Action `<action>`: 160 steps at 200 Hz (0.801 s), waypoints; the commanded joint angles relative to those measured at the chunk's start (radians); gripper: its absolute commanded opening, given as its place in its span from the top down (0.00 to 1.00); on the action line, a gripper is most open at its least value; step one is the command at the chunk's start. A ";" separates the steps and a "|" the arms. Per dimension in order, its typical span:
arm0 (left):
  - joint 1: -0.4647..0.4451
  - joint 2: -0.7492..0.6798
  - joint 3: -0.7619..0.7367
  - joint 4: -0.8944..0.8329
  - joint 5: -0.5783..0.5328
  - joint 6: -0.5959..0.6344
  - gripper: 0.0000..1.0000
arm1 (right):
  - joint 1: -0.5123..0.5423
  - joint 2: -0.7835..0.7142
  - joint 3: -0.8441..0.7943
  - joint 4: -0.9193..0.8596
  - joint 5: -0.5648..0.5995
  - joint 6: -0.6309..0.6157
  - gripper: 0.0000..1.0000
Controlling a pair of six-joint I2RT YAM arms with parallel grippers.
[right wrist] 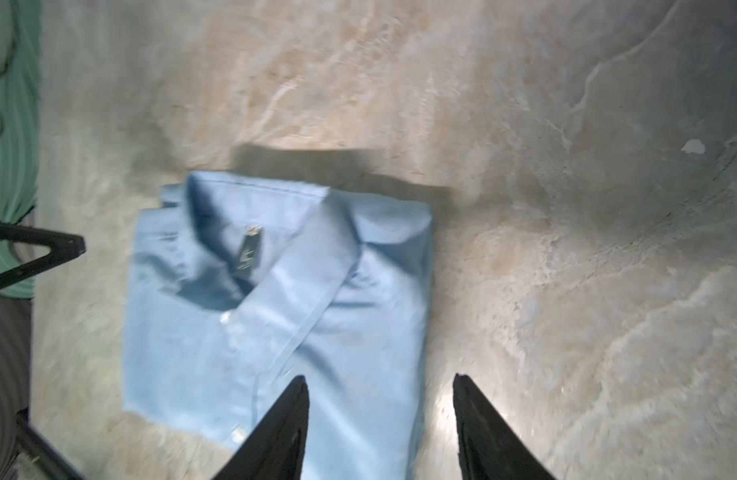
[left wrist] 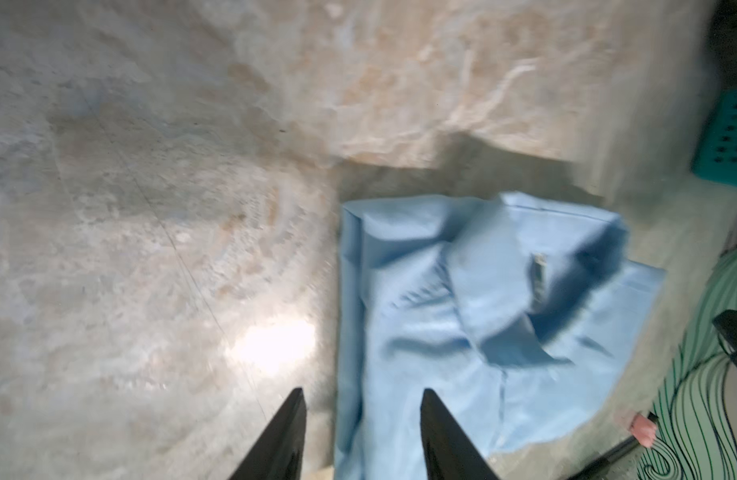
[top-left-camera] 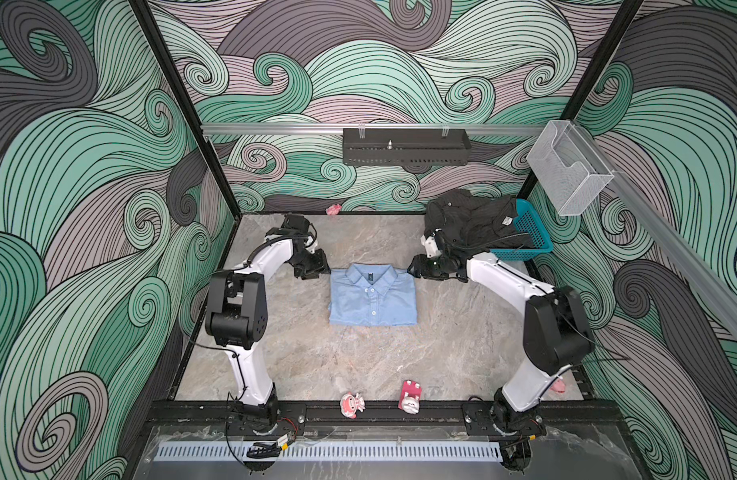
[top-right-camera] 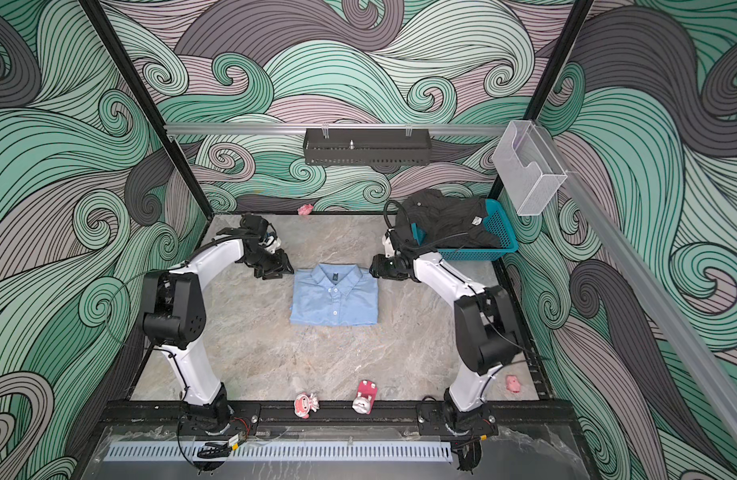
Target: Fold and stack the long sleeve shirts
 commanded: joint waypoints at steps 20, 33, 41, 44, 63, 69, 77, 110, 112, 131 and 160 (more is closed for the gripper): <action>-0.122 -0.103 -0.204 0.145 0.184 -0.128 0.58 | 0.072 -0.034 -0.140 0.058 -0.182 0.132 0.58; -0.122 -0.067 -0.247 0.202 0.223 -0.164 0.59 | 0.067 0.006 -0.197 0.149 -0.239 0.173 0.63; -0.119 -0.043 -0.257 0.212 0.216 -0.164 0.59 | 0.061 0.040 -0.209 0.172 -0.269 0.180 0.65; -0.119 -0.035 -0.260 0.212 0.207 -0.162 0.59 | 0.058 0.055 -0.211 0.177 -0.278 0.182 0.65; -0.083 0.025 -0.269 0.182 0.172 -0.154 0.60 | 0.016 0.151 -0.213 0.179 -0.322 0.179 0.69; -0.068 0.037 -0.274 0.168 0.152 -0.153 0.60 | 0.002 0.171 -0.215 0.176 -0.329 0.179 0.70; -0.049 0.046 -0.285 0.158 0.135 -0.148 0.61 | -0.010 0.188 -0.219 0.160 -0.327 0.169 0.70; -0.024 0.094 -0.283 0.121 0.080 -0.119 0.61 | -0.003 0.253 -0.188 0.111 -0.321 0.128 0.71; -0.024 0.097 -0.281 0.121 0.079 -0.118 0.60 | -0.001 0.258 -0.182 0.111 -0.321 0.127 0.71; -0.006 0.124 -0.254 0.111 0.048 -0.118 0.61 | 0.029 0.311 -0.114 0.063 -0.317 0.113 0.71; 0.061 0.131 -0.180 0.053 -0.017 -0.098 0.59 | 0.087 0.407 0.042 0.052 -0.328 0.129 0.72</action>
